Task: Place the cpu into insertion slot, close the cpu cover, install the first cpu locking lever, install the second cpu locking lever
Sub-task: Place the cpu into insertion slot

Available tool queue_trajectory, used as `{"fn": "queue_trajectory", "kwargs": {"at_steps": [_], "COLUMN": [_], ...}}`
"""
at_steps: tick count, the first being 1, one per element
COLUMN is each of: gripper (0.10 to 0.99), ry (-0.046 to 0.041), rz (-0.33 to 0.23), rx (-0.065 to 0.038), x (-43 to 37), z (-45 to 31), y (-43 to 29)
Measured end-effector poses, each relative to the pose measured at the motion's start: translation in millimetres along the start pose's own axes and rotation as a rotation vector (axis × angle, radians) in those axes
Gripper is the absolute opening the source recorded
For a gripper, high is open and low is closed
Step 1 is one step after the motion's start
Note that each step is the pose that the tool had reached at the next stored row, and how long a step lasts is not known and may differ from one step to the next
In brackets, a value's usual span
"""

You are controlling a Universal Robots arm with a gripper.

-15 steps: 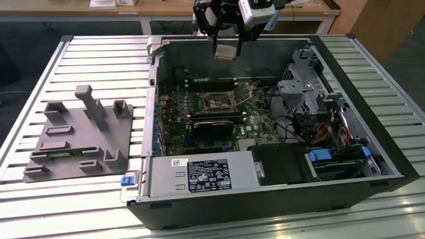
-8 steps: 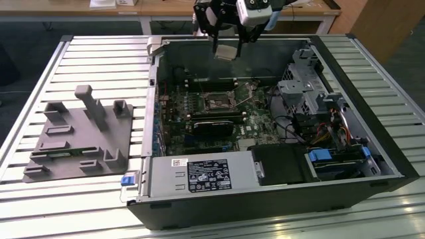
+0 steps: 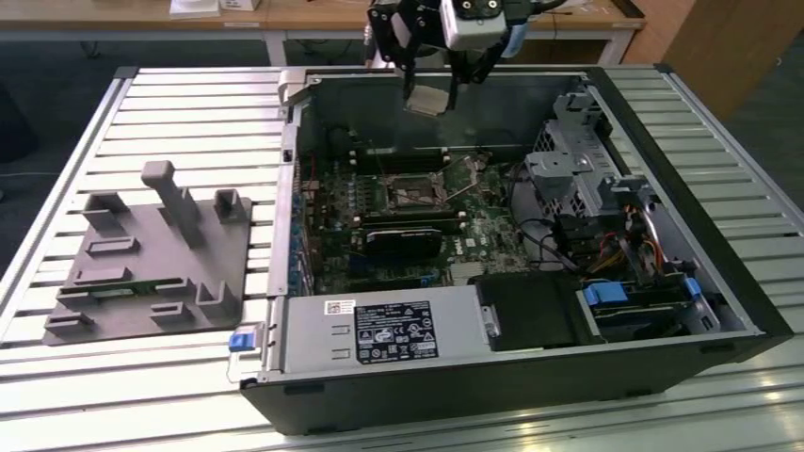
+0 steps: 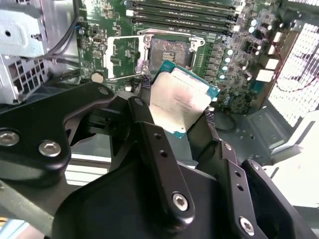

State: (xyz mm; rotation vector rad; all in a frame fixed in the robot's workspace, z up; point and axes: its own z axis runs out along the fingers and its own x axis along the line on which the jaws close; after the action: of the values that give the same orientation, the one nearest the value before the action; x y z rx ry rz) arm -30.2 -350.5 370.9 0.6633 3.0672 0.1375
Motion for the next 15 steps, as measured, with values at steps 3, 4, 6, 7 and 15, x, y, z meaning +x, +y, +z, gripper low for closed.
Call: {"fn": "queue_trajectory", "kwargs": {"at_steps": [3,4,6,7,15], "gripper": [0.541,0.541,0.541,0.541,0.541], "ry": [-0.0035,-0.0048,-0.0077,-0.0091,-0.0210], "rz": [0.038,0.052,0.082,0.097,0.229], "rx": [0.000,0.000,0.000,0.000,-0.001], "x": [0.0,0.0,0.0,0.0,0.0], "z": [0.4,0.5,0.8,1.0,2.2], "y": [0.0,0.0,0.0,-0.1,-0.2]}}
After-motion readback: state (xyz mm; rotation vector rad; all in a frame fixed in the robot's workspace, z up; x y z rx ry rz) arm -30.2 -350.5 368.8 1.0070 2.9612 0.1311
